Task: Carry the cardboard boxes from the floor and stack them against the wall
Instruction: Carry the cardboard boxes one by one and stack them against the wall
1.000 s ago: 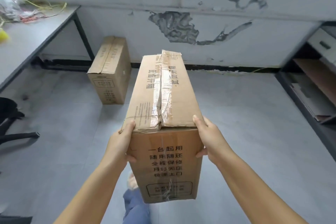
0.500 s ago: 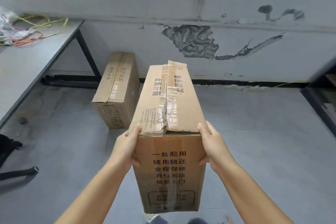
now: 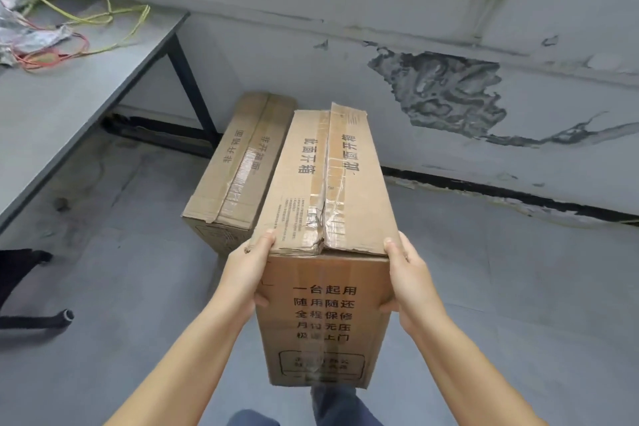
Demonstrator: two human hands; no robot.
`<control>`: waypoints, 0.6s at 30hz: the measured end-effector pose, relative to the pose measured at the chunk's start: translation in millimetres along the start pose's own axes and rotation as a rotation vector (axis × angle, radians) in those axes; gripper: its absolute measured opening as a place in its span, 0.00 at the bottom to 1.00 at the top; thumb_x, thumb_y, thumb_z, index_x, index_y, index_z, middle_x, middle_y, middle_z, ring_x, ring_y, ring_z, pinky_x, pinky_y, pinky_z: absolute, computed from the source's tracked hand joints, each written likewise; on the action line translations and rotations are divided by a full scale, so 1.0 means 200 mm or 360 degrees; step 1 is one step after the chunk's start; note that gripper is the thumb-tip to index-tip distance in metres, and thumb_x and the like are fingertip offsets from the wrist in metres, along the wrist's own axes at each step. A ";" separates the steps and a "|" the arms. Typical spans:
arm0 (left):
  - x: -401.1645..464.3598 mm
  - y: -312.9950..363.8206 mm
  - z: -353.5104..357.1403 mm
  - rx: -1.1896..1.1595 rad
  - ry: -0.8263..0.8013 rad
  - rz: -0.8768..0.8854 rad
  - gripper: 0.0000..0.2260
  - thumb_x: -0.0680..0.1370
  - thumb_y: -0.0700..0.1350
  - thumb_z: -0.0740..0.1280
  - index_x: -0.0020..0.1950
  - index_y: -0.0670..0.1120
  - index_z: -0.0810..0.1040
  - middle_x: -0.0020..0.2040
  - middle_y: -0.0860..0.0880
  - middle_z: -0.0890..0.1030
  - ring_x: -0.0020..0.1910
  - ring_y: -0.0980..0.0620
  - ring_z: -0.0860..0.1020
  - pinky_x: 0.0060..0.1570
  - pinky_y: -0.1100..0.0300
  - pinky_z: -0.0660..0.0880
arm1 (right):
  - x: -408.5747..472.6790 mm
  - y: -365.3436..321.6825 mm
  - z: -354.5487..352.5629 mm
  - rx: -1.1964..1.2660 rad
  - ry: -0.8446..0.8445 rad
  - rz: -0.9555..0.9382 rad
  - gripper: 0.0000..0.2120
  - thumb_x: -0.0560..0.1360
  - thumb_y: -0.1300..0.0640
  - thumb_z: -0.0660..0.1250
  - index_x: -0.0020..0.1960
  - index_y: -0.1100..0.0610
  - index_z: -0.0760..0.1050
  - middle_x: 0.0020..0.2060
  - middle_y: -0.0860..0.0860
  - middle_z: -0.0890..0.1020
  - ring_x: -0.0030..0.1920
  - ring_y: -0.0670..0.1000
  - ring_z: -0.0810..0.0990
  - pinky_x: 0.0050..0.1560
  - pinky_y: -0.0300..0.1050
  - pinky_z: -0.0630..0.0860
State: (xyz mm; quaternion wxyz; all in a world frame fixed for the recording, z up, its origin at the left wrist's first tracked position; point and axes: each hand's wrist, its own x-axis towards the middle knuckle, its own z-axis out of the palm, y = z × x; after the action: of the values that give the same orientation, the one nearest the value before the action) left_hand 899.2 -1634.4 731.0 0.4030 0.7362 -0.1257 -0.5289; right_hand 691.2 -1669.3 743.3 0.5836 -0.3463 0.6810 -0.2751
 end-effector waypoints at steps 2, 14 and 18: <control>0.18 0.04 0.05 -0.0027 0.0025 -0.0023 0.05 0.78 0.55 0.62 0.50 0.58 0.77 0.49 0.61 0.78 0.47 0.55 0.75 0.44 0.45 0.76 | 0.18 -0.02 0.05 -0.0018 -0.0018 0.0012 0.16 0.82 0.47 0.53 0.67 0.39 0.68 0.45 0.33 0.80 0.37 0.40 0.82 0.41 0.54 0.80; 0.98 -0.48 0.08 0.0032 0.0097 -0.0094 0.12 0.80 0.48 0.62 0.62 0.54 0.77 0.56 0.53 0.82 0.57 0.52 0.79 0.61 0.48 0.74 | 0.88 0.67 0.44 0.0131 0.0095 0.0225 0.20 0.82 0.54 0.54 0.73 0.43 0.64 0.66 0.46 0.76 0.65 0.51 0.75 0.67 0.61 0.69; 0.97 -0.68 -0.04 0.0038 0.0068 -0.0327 0.11 0.81 0.51 0.59 0.61 0.54 0.76 0.57 0.51 0.82 0.57 0.51 0.79 0.62 0.45 0.73 | 0.77 0.89 0.50 0.0237 0.0074 0.0353 0.21 0.82 0.56 0.54 0.72 0.41 0.64 0.64 0.44 0.77 0.63 0.48 0.76 0.65 0.55 0.72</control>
State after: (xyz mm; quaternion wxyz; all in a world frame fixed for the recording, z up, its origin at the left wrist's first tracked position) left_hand 952.4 -1661.5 502.1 0.3404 0.7612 -0.0472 -0.5500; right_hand 750.0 -1680.1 495.1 0.6186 -0.2182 0.7061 -0.2668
